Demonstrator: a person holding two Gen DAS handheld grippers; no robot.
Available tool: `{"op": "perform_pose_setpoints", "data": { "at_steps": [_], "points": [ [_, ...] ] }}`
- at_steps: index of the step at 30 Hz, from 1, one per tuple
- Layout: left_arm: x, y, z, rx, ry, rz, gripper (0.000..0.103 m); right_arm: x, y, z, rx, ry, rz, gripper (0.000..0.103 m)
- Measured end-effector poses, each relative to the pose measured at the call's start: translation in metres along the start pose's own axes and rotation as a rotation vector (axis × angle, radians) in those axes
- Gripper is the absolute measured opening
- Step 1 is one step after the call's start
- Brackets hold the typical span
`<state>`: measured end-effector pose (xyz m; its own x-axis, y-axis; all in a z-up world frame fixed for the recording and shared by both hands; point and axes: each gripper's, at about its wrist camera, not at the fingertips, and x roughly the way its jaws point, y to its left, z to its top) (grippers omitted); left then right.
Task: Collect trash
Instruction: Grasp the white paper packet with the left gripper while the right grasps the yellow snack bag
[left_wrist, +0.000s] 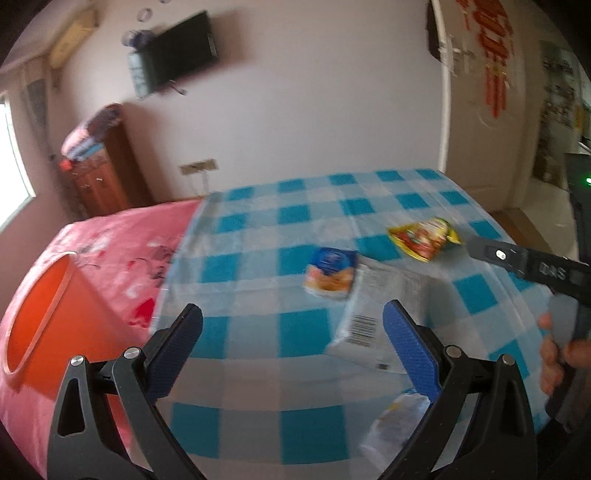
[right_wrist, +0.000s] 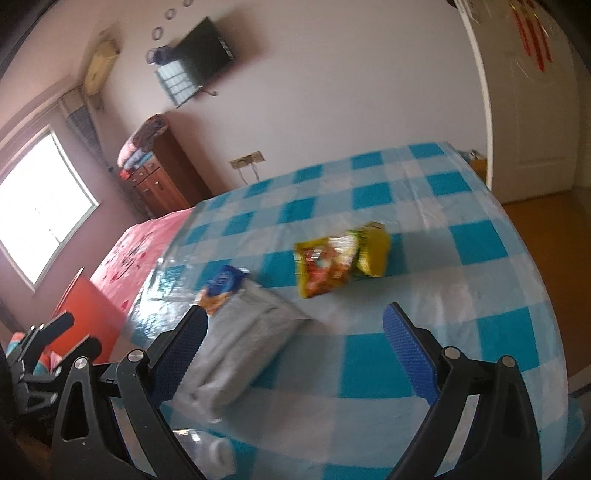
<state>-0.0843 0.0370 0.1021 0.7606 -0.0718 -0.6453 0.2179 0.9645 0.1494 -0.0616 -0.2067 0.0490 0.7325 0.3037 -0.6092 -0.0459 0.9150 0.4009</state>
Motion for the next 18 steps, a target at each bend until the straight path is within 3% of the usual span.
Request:
{"op": "perform_pose_setpoints", "data": {
  "at_steps": [7,18],
  "points": [
    [0.034,-0.042,-0.002,0.132,0.111,-0.15,0.098,0.021,-0.031,0.008,0.034,0.04,-0.032,0.095],
    [0.084,-0.06,-0.003,0.138,0.259,-0.218,0.098,0.061,-0.033,0.032,-0.003,0.109,-0.039,0.095]
  ]
}}
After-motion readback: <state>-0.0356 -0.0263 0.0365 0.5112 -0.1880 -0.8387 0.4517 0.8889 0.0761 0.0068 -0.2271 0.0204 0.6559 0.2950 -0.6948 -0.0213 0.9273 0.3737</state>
